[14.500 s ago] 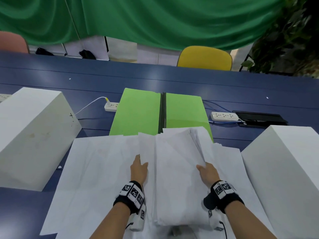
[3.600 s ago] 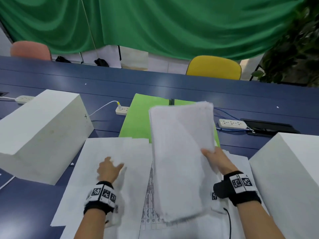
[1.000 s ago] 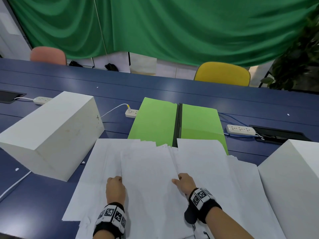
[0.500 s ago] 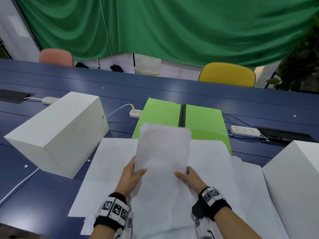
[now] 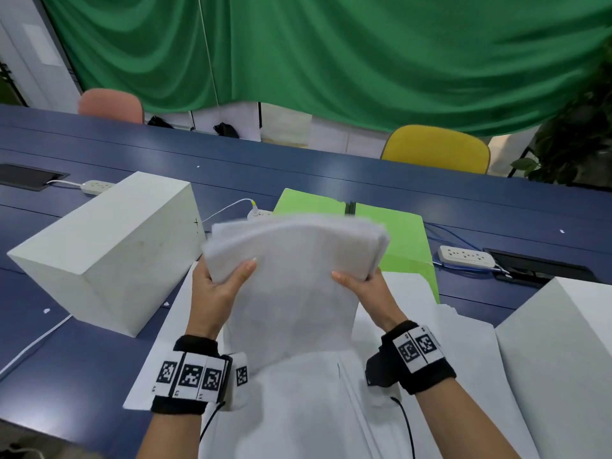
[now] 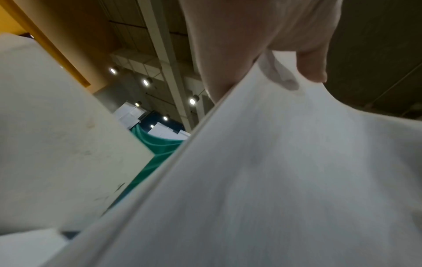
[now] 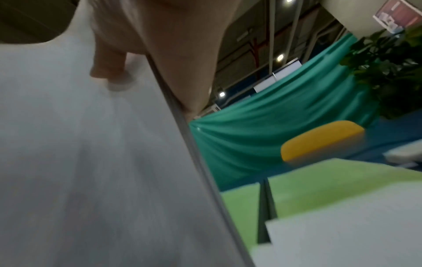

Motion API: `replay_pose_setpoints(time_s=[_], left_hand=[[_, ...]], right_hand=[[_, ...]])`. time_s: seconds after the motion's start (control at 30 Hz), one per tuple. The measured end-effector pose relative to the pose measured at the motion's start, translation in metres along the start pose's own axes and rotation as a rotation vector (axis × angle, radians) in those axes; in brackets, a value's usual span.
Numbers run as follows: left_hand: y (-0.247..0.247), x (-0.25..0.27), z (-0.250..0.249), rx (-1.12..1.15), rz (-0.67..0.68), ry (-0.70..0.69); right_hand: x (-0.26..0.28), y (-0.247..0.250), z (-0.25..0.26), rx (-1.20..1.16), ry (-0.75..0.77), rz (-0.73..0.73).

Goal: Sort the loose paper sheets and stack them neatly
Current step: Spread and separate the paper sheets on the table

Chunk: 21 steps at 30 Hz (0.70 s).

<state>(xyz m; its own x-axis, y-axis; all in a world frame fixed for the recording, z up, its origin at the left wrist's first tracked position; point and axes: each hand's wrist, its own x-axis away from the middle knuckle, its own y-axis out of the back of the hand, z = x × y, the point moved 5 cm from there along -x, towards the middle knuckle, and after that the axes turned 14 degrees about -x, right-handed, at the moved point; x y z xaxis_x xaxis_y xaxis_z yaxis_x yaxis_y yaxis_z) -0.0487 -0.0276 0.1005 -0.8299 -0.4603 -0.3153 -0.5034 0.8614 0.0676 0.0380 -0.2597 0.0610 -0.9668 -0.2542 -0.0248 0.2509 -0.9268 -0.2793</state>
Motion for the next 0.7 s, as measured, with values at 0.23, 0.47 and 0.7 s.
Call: replay_pose_setpoints(time_s=[0.23,0.47,0.7], left_hand=[[-0.008,0.01,0.028,-0.032,-0.01,0.12],[0.008,0.03,0.175,-0.833,0.258,0.598],[-0.006,0.056,0.21,-1.132,0.475,0.673]], right_hand=[[0.003,0.014,-0.048,0.187,-0.102,-0.097],[0.007,0.057,-0.081,0.337,-0.365,-0.186],[0.028,0.091,-0.16,0.533,-0.584,-0.216]])
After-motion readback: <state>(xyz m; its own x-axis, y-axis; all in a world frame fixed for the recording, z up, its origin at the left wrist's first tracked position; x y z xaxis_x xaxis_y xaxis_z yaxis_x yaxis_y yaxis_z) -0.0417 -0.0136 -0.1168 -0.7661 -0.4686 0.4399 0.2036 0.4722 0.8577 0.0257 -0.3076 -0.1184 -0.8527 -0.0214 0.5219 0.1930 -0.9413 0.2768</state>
